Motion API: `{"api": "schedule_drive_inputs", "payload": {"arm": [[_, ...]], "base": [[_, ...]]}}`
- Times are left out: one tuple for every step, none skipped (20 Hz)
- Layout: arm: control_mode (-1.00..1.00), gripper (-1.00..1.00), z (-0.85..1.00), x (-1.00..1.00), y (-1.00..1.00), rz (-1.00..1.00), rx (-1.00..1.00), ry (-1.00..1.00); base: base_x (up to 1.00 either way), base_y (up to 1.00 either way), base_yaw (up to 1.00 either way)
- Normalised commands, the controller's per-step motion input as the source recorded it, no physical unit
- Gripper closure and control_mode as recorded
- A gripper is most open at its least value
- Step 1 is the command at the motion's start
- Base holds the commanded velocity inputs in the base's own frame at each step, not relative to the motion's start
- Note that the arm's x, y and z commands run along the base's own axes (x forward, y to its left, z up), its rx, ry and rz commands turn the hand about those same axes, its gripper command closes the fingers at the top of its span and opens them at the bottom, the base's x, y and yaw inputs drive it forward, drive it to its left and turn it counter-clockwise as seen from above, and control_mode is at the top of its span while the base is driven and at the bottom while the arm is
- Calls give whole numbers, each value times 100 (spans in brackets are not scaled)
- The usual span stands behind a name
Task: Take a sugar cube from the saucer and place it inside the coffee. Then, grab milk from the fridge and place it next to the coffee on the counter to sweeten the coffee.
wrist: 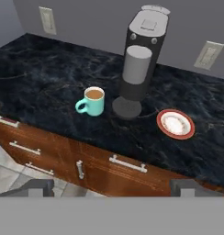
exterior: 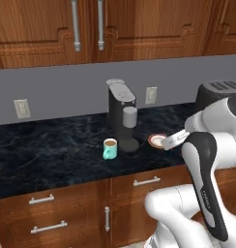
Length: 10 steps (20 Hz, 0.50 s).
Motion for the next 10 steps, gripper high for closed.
{"api": "schedule_drive_inputs", "payload": {"arm": [[100,-100,0,0,0,0,0,0],[100,-100,0,0,0,0,0,0],[100,-100,0,0,0,0,0,0],[100,-100,0,0,0,0,0,0],[100,-100,0,0,0,0,0,0],[100,-100,0,0,0,0,0,0],[100,-100,0,0,0,0,0,0],[100,-100,0,0,0,0,0,0],[100,-100,0,0,0,0,0,0],[100,-100,0,0,0,0,0,0]], "base": [[-66,-37,-42],[-60,-40,-47],[-51,-43,-52],[-38,-42,-56],[-24,-41,-59],[-9,-40,-62],[0,-39,-65],[0,-39,-66],[0,-40,-66],[0,-41,-65]]}}
